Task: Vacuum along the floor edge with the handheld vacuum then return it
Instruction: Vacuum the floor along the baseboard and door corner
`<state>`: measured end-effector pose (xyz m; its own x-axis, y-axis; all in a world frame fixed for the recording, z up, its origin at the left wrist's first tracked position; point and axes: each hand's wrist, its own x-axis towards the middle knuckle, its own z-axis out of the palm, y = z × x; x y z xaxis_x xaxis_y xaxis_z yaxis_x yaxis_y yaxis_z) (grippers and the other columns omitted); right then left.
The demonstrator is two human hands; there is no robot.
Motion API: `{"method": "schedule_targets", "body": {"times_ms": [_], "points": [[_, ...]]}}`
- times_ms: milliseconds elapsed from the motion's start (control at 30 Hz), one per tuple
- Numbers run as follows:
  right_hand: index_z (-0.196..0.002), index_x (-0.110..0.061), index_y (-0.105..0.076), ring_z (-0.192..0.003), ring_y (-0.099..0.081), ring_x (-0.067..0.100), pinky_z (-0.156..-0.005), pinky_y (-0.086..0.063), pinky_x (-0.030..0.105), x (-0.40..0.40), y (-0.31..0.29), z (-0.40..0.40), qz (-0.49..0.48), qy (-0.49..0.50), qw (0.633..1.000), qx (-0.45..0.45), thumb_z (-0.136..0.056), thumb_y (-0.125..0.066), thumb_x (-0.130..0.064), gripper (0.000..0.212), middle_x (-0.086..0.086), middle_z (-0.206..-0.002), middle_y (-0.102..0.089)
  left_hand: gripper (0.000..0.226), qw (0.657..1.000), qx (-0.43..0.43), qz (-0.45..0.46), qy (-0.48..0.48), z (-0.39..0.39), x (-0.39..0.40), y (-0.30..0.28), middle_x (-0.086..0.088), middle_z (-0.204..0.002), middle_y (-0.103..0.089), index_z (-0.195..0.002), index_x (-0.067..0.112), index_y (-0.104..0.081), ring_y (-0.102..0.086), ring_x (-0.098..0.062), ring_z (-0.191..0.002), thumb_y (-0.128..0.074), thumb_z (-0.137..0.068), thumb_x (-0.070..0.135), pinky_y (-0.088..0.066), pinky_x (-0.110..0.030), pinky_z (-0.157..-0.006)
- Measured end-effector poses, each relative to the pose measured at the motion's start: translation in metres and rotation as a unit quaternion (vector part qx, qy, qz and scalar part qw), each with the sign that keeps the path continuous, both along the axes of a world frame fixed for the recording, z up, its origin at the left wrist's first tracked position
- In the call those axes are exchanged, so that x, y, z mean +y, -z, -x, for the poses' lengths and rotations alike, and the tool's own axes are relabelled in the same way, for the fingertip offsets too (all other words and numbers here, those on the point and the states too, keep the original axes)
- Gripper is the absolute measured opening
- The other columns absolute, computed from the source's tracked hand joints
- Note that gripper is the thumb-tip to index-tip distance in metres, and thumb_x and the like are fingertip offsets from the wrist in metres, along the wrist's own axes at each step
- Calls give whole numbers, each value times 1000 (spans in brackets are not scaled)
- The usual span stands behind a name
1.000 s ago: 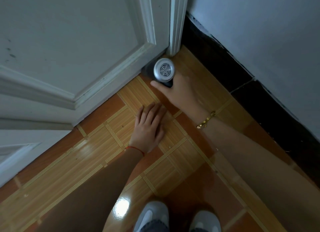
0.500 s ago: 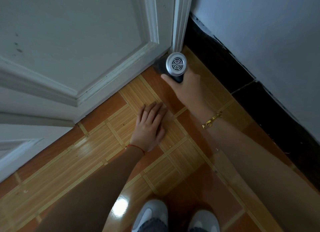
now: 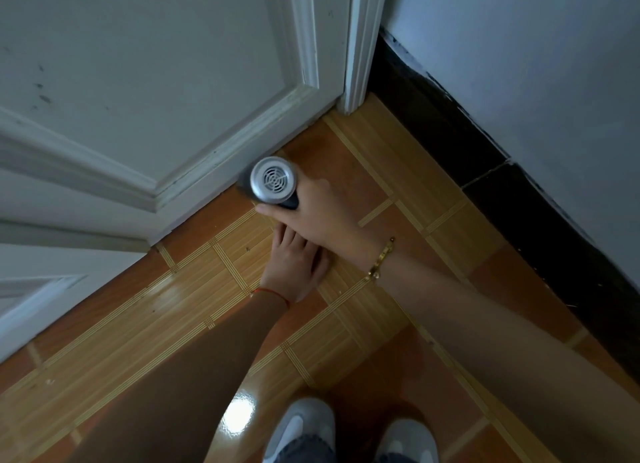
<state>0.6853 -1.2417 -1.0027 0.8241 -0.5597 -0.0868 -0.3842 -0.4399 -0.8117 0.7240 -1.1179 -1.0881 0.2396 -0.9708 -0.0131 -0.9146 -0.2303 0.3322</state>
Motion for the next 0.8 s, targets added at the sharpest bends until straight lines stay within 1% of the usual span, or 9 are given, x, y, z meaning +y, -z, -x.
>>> {"method": "schedule_targets", "body": {"times_ms": [67, 133, 200, 267, 367, 533, 667, 733, 800], "points": [[-125, -19, -54, -93, -64, 5, -79, -51, 20, 6, 1, -3, 1, -25, 1000, 5, -79, -71, -53, 60, -7, -105, -70, 47, 999, 26, -31, -9, 0, 0, 1, -13, -133, -61, -131, 14, -60, -43, -34, -136, -46, -96, 42, -22, -56, -118], [-125, -18, -55, -94, -65, 7, -81, -53, 23, 4, 2, 0, -8, -12, 1000, 3, -79, -71, -54, 60, -7, -104, -70, 45, 1000, 21, -15, -5, 0, 0, 0, -14, -133, -61, -131, 13, -60, -43, -34, -135, -50, -95, 39, -23, -56, -117], [-127, -18, -55, -95, -65, 6, -81, -51, 19, -5, 3, 7, -18, 27, 999, 4, -79, -70, -54, 63, -7, -107, -70, 46, 1000, -5, 26, 6, 0, 0, 0, -16, -135, -57, -133, 10, -56, -39, -34, -135, -53, -94, 34, -21, -56, -119], [-124, -17, -57, -91, -62, 2, -75, -47, 12, -19, 3, 19, -9, 72, 997, 4, -79, -70, -54, 59, -8, -102, -69, 48, 998, -20, 50, 14, 0, -2, -1, -15, -140, -52, -137, 10, -51, -36, -32, -138, -50, -94, 32, -19, -54, -120], [-114, -17, -61, -85, -63, 5, -69, -51, 20, -42, 3, 38, 12, 155, 988, 8, -79, -69, -57, 54, -7, -94, -68, 54, 998, -17, 48, 21, 0, -2, -2, -8, -151, -42, -147, 15, -41, -29, -27, -146, -45, -96, 33, -17, -55, -121], [-128, -12, -55, -103, -64, 14, -85, -54, 32, -59, 2, 55, 34, 231, 972, -9, -80, -69, -55, 66, 2, -114, -68, 55, 999, -20, 31, 18, 2, -3, -5, -6, -153, -41, -148, 18, -39, -27, -26, -147, -45, -96, 33, -19, -56, -119], [-125, -14, -57, -103, -64, 11, -83, -53, 26, -64, 2, 61, 18, 205, 979, -2, -79, -70, -55, 64, -1, -113, -69, 53, 999, -38, 18, 8, 5, -6, -12, -8, -145, -48, -141, 14, -49, -38, -30, -141, -48, -92, 32, -26, -57, -116], [-127, -14, -55, -104, -62, 8, -80, -48, 17, -72, 0, 64, 31, 221, 975, -8, -79, -71, -54, 64, -1, -115, -68, 44, 999, -22, 22, -27, 7, -16, -17, -9, -134, -54, -132, 13, -56, -47, -32, -130, -47, -92, 29, -29, -55, -113], [-131, -14, -52, -106, -60, 6, -80, -43, 14, -84, -2, 65, 41, 244, 969, -21, -80, -72, -51, 66, 0, -118, -67, 38, 998, -9, 25, -53, 10, -26, -21, -8, -126, -55, -127, 13, -57, -50, -30, -123, -46, -93, 26, -28, -52, -114]]}}
